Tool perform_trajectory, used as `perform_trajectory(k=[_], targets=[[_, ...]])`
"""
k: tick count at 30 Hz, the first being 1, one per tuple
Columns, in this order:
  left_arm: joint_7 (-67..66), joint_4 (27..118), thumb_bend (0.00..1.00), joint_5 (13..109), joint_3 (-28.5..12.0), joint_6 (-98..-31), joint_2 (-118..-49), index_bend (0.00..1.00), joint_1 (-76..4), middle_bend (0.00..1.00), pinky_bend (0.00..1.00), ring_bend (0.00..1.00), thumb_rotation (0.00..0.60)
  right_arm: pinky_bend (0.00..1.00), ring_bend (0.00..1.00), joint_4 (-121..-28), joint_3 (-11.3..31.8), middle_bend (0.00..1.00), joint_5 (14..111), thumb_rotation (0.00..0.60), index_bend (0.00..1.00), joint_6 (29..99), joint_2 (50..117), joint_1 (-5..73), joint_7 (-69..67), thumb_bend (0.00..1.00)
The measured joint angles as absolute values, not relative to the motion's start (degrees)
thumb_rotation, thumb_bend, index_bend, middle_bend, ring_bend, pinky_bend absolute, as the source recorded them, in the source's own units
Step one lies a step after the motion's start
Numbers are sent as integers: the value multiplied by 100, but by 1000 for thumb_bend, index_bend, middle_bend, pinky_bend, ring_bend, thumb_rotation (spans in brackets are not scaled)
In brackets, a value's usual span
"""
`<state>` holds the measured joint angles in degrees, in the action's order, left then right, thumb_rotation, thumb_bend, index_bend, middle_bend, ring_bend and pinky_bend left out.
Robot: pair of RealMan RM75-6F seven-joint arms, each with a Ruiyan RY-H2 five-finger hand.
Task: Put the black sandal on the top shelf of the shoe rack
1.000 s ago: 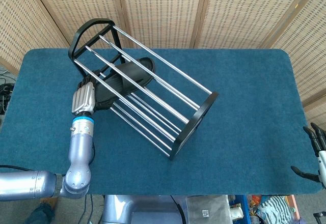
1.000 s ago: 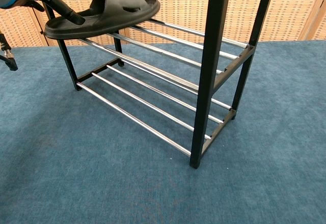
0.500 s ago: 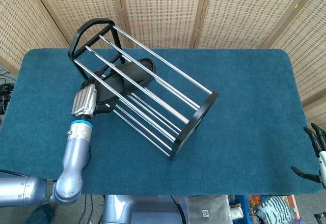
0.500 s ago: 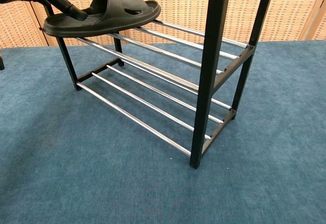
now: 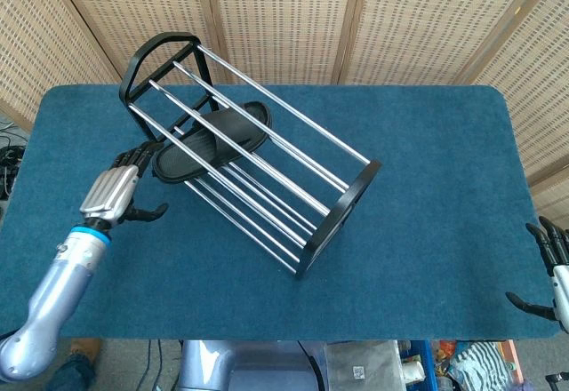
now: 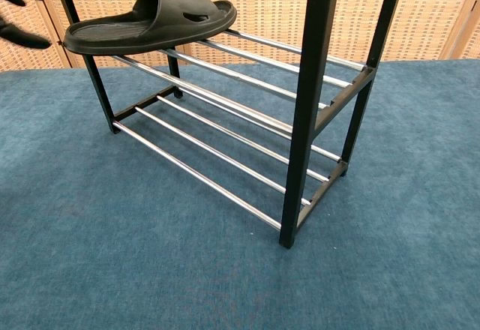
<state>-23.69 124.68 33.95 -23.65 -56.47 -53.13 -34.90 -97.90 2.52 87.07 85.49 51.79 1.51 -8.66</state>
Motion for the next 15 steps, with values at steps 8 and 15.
perform_trajectory(k=[8,15], targets=[[-975,11889,157,5778,-1726,-5242,-4731,0,-2186,0,0,0,600,0,0,-9825,229,0,8762,600,0,8595,5192,131,-774,0],[-84,11039,145,7229,-1292,-6462,-4934,0,-1144,0,0,0,600,0,0,-9855,206,0,8854,600,0,8705,5240,91,-610,0]])
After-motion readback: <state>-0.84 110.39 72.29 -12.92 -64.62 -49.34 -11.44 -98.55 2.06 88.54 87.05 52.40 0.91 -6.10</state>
